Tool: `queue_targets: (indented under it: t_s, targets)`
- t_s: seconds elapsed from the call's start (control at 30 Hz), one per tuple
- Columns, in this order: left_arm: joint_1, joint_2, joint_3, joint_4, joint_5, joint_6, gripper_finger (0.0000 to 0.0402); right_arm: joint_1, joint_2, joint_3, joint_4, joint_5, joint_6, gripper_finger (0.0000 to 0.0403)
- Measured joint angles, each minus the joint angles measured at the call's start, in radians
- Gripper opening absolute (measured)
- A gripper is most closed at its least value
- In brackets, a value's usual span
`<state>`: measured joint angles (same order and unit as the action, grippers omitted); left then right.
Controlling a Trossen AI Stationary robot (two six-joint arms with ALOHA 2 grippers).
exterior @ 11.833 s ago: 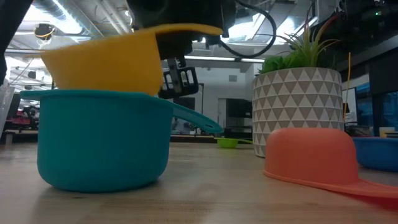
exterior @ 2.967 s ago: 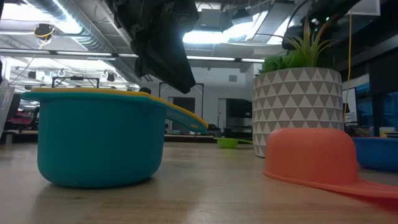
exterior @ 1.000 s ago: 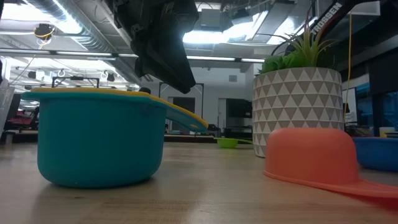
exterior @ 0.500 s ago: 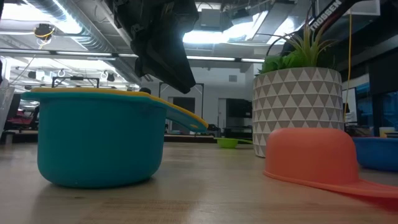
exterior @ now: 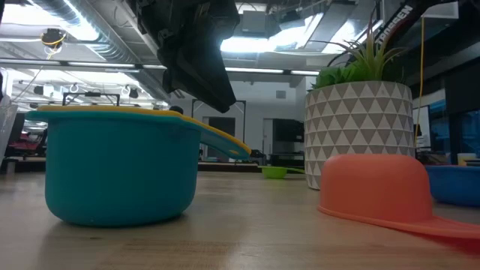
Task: Nest measuring cups in basket
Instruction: Stack the dark blue measuring cup on top of the yellow measuring cup
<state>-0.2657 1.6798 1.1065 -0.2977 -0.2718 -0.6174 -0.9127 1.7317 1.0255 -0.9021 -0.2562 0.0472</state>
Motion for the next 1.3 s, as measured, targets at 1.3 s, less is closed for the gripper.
queue_targets:
  t_s: [1.3]
  targets:
    - [0.227,-0.018,0.0,0.382,-0.144,0.176,0.0099,0.082,-0.155,0.322,0.155,0.119,0.03,0.0017]
